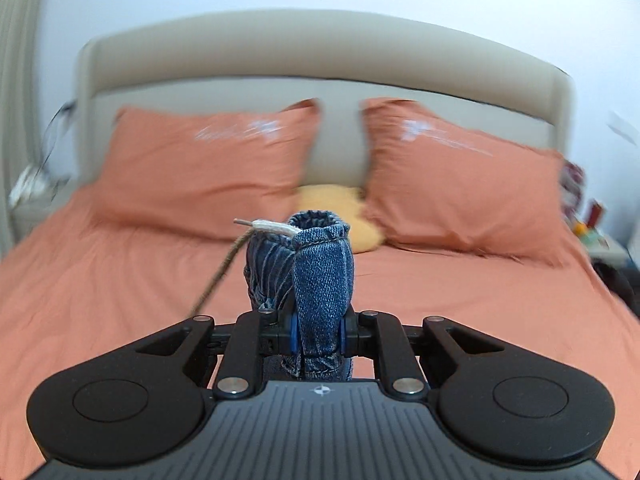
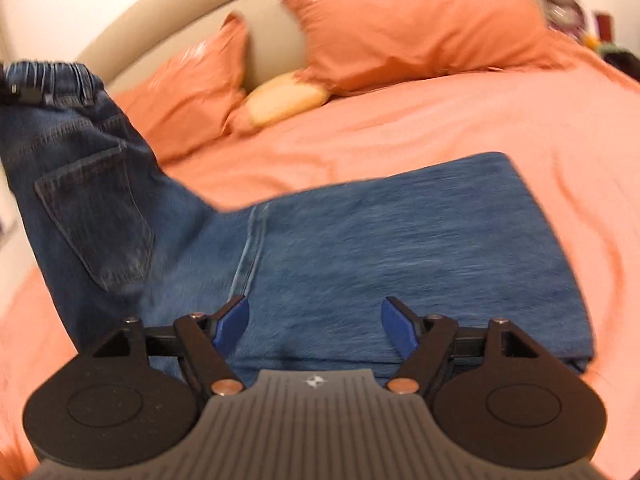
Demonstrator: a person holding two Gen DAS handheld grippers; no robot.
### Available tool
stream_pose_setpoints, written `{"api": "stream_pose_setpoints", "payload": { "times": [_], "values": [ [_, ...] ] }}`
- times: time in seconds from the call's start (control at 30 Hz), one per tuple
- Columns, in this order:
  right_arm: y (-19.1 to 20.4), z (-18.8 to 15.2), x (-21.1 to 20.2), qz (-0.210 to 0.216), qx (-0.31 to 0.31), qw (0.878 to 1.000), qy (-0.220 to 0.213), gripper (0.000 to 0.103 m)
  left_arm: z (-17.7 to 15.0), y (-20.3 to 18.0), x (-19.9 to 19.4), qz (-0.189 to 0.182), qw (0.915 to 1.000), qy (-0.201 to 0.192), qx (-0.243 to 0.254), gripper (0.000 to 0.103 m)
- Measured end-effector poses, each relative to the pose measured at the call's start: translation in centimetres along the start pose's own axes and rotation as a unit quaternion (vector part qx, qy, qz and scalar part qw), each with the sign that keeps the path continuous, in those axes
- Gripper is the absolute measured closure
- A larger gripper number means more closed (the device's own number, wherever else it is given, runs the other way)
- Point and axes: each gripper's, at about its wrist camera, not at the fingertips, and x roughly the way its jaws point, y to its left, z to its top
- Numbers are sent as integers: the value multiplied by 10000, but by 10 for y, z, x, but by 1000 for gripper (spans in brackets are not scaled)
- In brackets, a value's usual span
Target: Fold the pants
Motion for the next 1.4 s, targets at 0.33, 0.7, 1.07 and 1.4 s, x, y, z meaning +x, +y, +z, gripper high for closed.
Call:
{"api": "stream_pose_setpoints", "payload": {
  "times": [0.33,0.7,1.07,1.4],
  "values": [
    [-76,4,-18,298,1536,9877,-48,34,-89,-152,45,-815,9799,565,1734,85],
    [-116,0,-23,-43,2290,9732,-221,41,-182,-181,64,-1607,9420,1936,2223,78],
    [-120,1,-34,928,2971,9496,-358,41,-151,-115,57,-3119,9078,2593,1070,35],
    [-96,9,-1,921,2732,9575,65,25,-137,-21,52,-1692,9583,2107,926,35]
  ]
}}
